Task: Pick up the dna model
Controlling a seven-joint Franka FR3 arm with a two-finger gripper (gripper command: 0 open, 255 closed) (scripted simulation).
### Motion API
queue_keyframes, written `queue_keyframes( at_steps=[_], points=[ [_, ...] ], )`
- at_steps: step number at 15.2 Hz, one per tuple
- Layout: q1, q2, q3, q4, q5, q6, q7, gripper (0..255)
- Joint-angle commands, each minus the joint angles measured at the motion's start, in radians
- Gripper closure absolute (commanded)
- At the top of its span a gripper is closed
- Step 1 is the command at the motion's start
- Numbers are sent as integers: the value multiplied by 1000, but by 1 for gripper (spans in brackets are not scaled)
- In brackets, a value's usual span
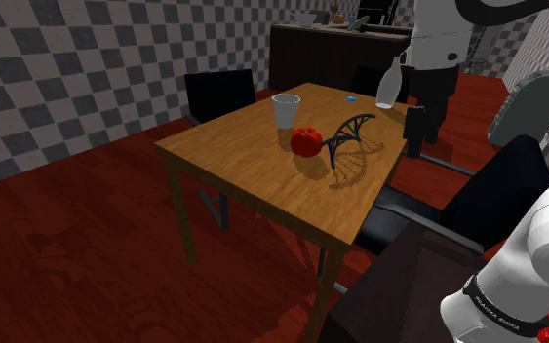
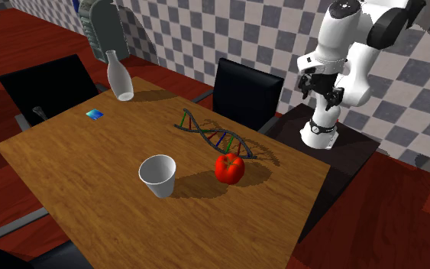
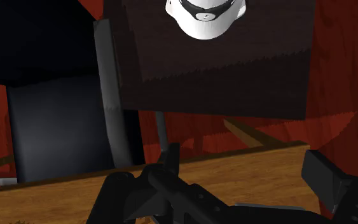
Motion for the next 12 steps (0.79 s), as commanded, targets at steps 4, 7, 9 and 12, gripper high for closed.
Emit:
queue_keyframes(
  at_steps=[4, 7, 9, 12],
  points=[
    [-33, 150, -30, 88, -4, 22, 11, 0],
    [-62, 295, -61, 185, -3, 30, 21, 0],
    [-79, 389, -81, 255, 1, 28, 27, 0],
    [-103, 529, -112, 366, 12, 16, 35, 0]
  ],
)
